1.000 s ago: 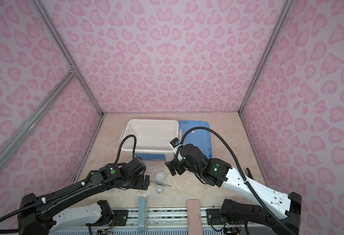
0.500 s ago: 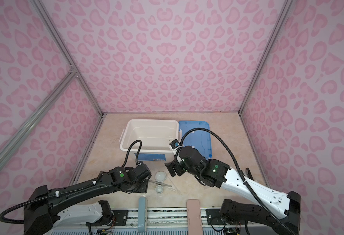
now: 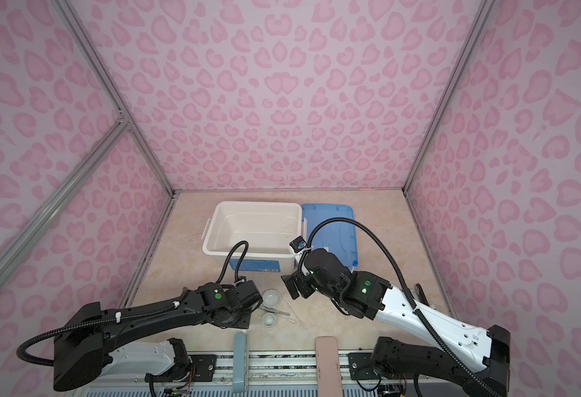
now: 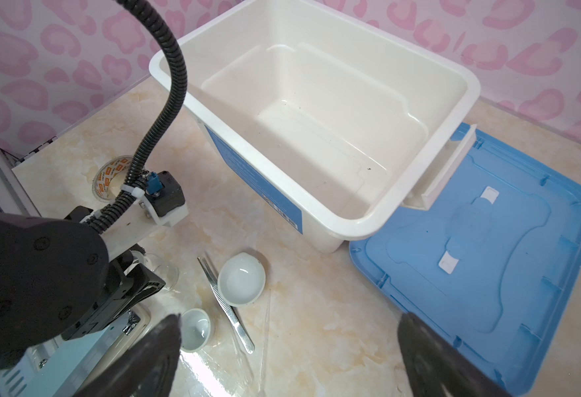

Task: Organize the chemistry lab equipment
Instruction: 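Grasp the clear glass beaker with the left gripper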

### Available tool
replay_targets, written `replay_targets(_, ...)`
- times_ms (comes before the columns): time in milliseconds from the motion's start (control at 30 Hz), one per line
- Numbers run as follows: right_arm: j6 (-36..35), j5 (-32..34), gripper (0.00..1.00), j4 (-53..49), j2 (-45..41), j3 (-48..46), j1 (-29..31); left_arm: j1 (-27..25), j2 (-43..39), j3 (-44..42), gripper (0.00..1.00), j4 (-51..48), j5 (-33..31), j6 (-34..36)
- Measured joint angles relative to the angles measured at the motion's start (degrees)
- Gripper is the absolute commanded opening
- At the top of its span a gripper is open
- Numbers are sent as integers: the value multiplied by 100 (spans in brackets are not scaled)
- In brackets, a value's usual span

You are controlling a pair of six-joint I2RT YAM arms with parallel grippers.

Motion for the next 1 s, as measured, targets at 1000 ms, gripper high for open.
replay_targets(1000,0,90,99,31,-133,181,0,146,-935,1738,28,-1340,-640,332)
